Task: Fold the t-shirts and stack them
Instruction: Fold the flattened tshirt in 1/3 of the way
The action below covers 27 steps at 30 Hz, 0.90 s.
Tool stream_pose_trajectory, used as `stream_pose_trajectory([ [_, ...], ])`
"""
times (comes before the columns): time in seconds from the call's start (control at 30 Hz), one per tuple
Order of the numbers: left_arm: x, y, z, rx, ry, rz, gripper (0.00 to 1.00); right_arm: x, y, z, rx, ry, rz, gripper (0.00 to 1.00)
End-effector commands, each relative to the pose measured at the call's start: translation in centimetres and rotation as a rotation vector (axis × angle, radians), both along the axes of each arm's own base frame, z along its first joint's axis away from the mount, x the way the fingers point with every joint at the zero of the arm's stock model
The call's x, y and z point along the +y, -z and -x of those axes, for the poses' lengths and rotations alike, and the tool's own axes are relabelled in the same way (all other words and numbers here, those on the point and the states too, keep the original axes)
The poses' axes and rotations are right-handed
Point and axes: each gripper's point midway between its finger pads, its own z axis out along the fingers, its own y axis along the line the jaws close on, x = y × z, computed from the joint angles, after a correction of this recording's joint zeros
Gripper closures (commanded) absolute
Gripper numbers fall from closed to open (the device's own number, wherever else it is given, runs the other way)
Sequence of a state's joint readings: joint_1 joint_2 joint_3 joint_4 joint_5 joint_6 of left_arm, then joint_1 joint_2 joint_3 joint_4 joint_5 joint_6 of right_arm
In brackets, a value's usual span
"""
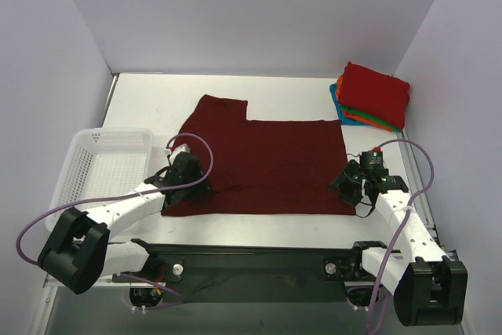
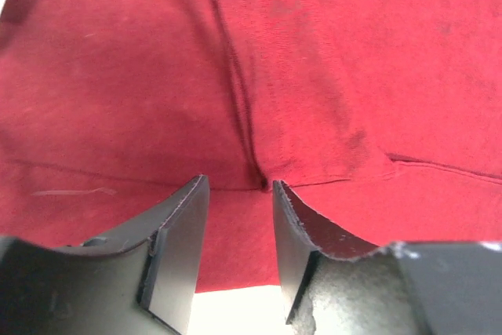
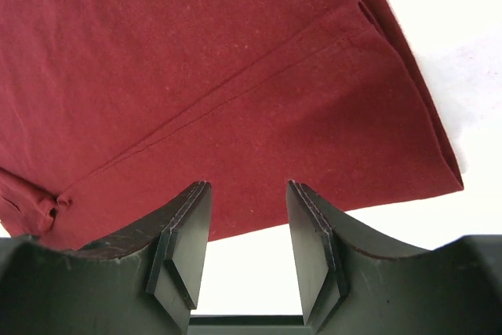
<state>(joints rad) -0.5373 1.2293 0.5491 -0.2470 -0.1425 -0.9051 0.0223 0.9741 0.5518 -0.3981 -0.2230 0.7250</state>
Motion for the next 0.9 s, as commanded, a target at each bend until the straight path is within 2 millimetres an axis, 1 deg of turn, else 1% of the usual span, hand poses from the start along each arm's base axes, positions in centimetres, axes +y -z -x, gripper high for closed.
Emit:
stream_pose_trajectory([
  [0.0,-2.5,-1.7,-1.8,-0.071,0.041,0.076,0.52,0.2,0.3,0.1,0.007,-0.006,0.007,0.56],
  [0.13,-3.3,-1.8,-2.3,-0.075,0.051,0.082,0.54,0.1,0.5,0.1,0.006,-0.001,0.009,0.56],
  [0.27,-4.0,-1.4,-2.5,-0.064,0.062,0.079,0.57,0.2,0.6,0.2,0.010,-0.004,0.010,0.56],
  [0.33,-4.5,-1.6,-2.8,-0.070,0.070,0.085,0.60,0.2,0.7,0.3,0.011,-0.003,0.008,0.56],
  [0.37,-4.6,-1.3,-2.8,-0.062,0.070,0.081,0.62,0.2,0.7,0.3,0.012,-0.001,0.009,0.57],
  [0.57,-5.4,-1.3,-3.5,-0.063,0.075,0.083,0.75,0.3,0.7,0.3,0.009,-0.004,0.009,0.57],
  [0.6,-5.7,-1.7,-3.8,-0.070,0.078,0.088,0.79,0.3,0.7,0.3,0.009,-0.004,0.011,0.57],
  [0.67,-5.9,-1.7,-4.2,-0.073,0.080,0.088,0.83,0.3,0.7,0.3,0.009,-0.004,0.011,0.57],
  [0.7,-6.2,-2.1,-4.6,-0.081,0.083,0.092,0.86,0.2,0.7,0.3,0.009,-0.003,0.012,0.57],
  [0.73,-6.4,-2.3,-4.8,-0.084,0.085,0.092,0.88,0.2,0.7,0.3,0.011,-0.002,0.012,0.57],
  [0.77,-6.4,-2.0,-5.0,-0.079,0.087,0.085,0.90,0.2,0.7,0.3,0.009,-0.002,0.012,0.57],
  [0.8,-6.8,-2.6,-5.5,-0.091,0.089,0.093,0.93,0.2,0.7,0.3,0.009,-0.003,0.013,0.57],
  [0.87,-7.2,-2.6,-6.0,-0.089,0.097,0.091,0.94,0.2,0.7,0.2,0.011,-0.002,0.014,0.57],
])
